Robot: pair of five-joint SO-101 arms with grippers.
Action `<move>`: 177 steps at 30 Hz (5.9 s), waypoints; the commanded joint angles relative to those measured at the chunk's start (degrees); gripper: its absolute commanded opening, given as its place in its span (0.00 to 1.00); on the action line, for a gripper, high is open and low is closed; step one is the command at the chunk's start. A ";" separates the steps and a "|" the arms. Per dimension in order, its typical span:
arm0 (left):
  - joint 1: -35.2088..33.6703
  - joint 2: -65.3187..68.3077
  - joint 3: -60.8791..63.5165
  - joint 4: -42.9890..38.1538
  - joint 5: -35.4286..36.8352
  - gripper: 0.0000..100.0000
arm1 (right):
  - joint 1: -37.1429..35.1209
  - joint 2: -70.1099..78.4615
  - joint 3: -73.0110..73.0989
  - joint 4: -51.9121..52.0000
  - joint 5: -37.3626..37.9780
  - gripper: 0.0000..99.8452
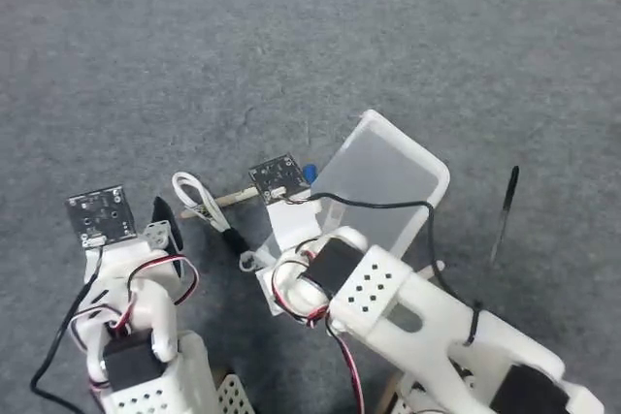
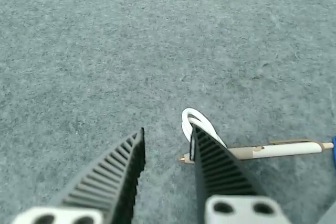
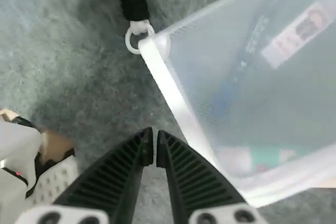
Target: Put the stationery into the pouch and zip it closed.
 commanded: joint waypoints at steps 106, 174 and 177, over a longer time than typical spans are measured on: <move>-0.26 -1.32 0.40 -1.85 -0.35 0.14 | 20.09 55.08 -52.40 -7.69 -31.47 0.20; -0.35 -1.32 0.66 -1.93 -0.44 0.14 | 22.37 44.26 -53.10 10.59 -9.41 0.01; -0.35 -1.32 0.66 -1.93 -0.44 0.14 | 23.16 42.77 -53.10 14.20 -0.88 0.01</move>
